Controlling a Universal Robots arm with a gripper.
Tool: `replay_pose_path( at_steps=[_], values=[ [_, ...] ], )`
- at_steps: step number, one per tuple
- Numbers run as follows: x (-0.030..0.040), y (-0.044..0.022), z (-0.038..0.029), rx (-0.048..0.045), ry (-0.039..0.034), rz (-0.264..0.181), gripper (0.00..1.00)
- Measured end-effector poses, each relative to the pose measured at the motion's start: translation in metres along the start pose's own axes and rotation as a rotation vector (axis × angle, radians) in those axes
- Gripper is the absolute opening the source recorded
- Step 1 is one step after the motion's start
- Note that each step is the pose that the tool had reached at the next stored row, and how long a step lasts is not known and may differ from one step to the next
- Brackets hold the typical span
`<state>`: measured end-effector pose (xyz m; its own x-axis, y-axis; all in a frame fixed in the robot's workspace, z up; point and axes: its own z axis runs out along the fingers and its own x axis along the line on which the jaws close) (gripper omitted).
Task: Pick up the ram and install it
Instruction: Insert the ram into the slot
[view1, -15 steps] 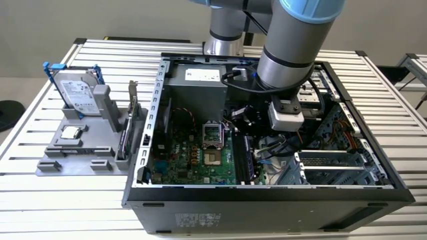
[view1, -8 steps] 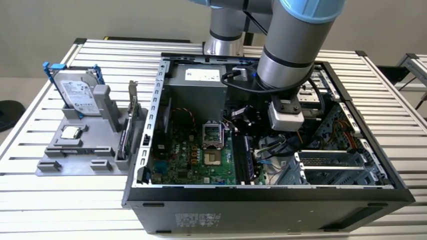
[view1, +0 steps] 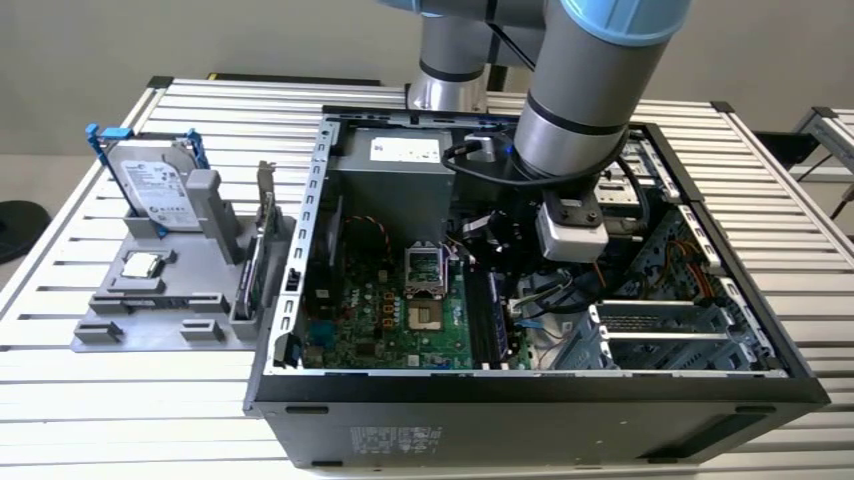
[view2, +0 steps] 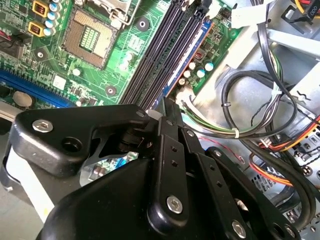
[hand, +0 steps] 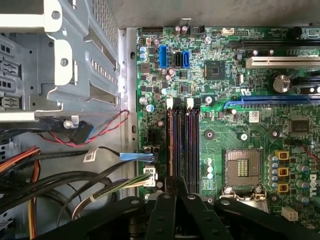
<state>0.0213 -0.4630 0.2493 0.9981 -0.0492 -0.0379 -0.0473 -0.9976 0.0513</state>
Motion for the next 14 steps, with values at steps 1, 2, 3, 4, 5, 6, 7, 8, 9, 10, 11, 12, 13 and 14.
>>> replay_pose_path(
  at_steps=[1, 2, 3, 4, 5, 6, 7, 8, 9, 10, 11, 12, 13, 14],
  values=[
    [0.0000, 0.0000, 0.0000, -0.0008, -0.0007, 0.000, 0.00],
    [0.0000, 0.0000, 0.0000, -0.0022, -0.0019, 0.000, 0.00],
    [0.0000, 0.0000, 0.0000, -0.0030, -0.0025, 0.000, 0.00],
    [0.0000, 0.0000, 0.0000, -0.0037, -0.0031, 0.000, 0.00],
    [0.0000, 0.0000, 0.0000, -0.0043, -0.0036, 0.000, 0.00],
    [0.0000, 0.0000, 0.0000, -0.0051, -0.0043, 0.000, 0.00],
    [0.0000, 0.0000, -0.0001, -0.0059, -0.0049, 0.000, 0.00],
    [0.0000, 0.0000, 0.0000, -0.0065, -0.0055, 0.000, 0.00],
    [0.0000, 0.0000, 0.0000, -0.0072, -0.0061, 0.000, 0.00],
    [0.0000, 0.0000, 0.0000, -0.0079, -0.0067, 0.000, 0.00],
    [0.0000, 0.0000, 0.0000, -0.0084, -0.0071, 0.000, 0.00],
    [0.0000, 0.0000, 0.0000, -0.0084, -0.0071, 0.000, 0.00],
    [0.0000, 0.0000, 0.0000, -0.0084, -0.0076, 0.000, 0.00],
    [0.0000, 0.0000, 0.0000, -0.0085, -0.0080, -0.001, 0.00]
  ],
)
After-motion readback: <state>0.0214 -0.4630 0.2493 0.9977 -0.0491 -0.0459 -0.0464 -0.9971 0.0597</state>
